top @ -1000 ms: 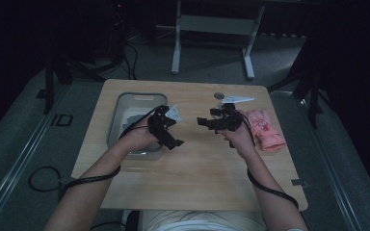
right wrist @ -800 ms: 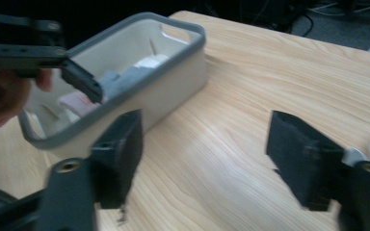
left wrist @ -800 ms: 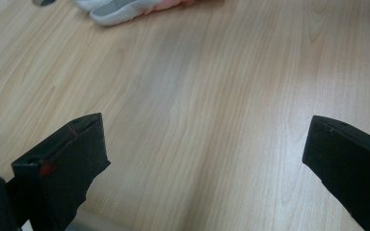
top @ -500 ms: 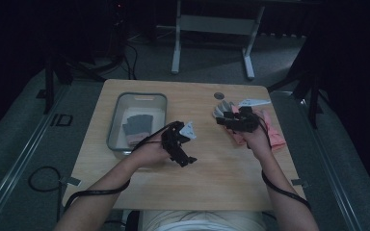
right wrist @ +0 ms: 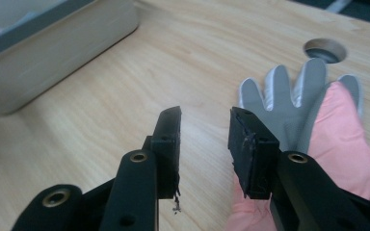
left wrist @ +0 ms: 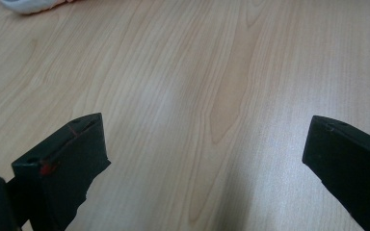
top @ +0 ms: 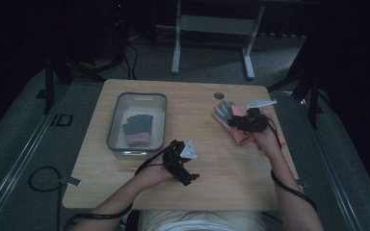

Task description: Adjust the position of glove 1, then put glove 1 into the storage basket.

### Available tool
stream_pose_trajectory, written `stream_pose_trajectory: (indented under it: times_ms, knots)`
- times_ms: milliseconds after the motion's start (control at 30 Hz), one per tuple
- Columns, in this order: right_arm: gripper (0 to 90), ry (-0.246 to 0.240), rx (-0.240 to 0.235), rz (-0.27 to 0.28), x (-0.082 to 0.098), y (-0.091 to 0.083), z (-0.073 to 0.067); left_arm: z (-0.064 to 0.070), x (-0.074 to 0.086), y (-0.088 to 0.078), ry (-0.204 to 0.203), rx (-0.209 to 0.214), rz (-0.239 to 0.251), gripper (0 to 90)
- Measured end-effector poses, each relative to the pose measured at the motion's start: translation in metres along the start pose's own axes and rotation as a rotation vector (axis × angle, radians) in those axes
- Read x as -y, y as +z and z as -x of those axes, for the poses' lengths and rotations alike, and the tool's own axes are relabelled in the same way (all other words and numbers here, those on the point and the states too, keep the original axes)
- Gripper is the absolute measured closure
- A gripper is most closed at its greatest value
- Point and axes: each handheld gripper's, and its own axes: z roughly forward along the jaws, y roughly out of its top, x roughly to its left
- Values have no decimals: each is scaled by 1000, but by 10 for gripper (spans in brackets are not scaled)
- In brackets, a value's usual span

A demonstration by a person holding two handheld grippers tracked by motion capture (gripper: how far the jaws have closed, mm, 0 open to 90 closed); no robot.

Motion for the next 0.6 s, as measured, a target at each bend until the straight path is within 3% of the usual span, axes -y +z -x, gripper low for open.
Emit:
stream_pose_trajectory:
  times_ms: [200,367,500,600]
  knots:
    - [638,-13,18,-24,1,2,9,7,13,7,-36,-16,13,14]
    - [633,-23,75,-16,-2,6,17,14,19,12,-30,-27,12,14]
    - [648,-37,109,-38,-6,13,25,19,24,17,-41,-40,9,14]
    - [653,-47,125,-59,-10,19,29,23,28,18,-26,-61,3,14]
